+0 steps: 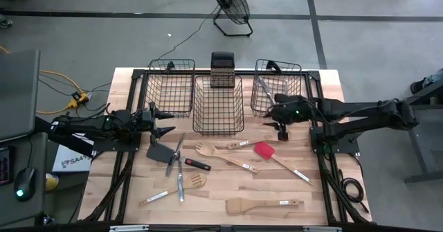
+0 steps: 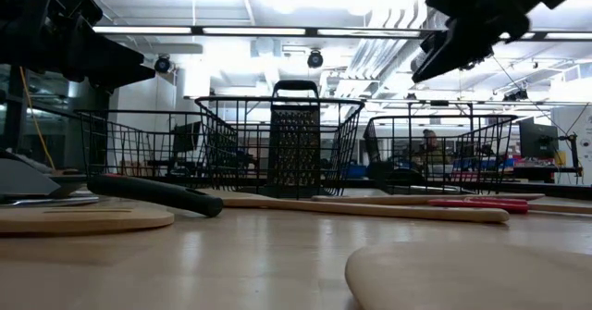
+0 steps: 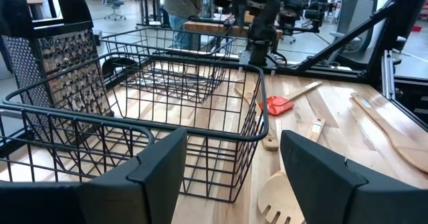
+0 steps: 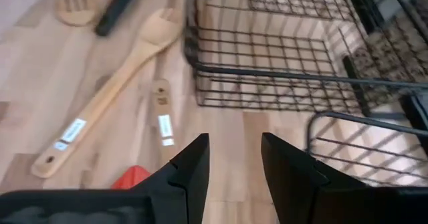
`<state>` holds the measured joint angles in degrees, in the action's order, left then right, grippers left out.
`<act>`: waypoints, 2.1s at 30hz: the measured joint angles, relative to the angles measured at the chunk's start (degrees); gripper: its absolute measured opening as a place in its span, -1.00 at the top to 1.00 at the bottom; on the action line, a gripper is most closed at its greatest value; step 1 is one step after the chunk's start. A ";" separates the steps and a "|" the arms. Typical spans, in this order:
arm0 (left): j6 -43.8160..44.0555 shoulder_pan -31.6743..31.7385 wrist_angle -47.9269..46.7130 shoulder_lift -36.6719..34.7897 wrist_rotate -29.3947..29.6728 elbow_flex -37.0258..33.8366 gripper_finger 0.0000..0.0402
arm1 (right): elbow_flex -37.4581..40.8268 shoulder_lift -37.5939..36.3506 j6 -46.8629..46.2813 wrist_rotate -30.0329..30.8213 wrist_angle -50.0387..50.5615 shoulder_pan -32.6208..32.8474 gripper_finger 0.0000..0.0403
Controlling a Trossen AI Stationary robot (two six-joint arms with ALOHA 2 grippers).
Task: Pick & Place Kitchen Items
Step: Put the orange silicone spatula into the middle wire basket
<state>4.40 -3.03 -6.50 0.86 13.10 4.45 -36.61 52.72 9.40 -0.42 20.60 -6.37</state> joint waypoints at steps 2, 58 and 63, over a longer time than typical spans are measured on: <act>-0.01 0.01 -0.01 0.02 0.01 -0.01 -0.18 | 2.14 -1.87 0.04 0.00 -1.83 1.26 0.36; 0.00 0.02 0.00 0.00 0.02 0.00 -0.18 | 33.58 -33.59 -14.08 -3.68 -27.16 11.38 0.36; 0.00 0.00 -0.01 0.02 0.01 -0.01 -0.18 | 28.74 -32.55 -23.36 -2.52 -17.11 11.38 0.36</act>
<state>4.40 -3.03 -6.52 0.89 13.12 4.43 -7.86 20.17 -13.96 -2.94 3.49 5.02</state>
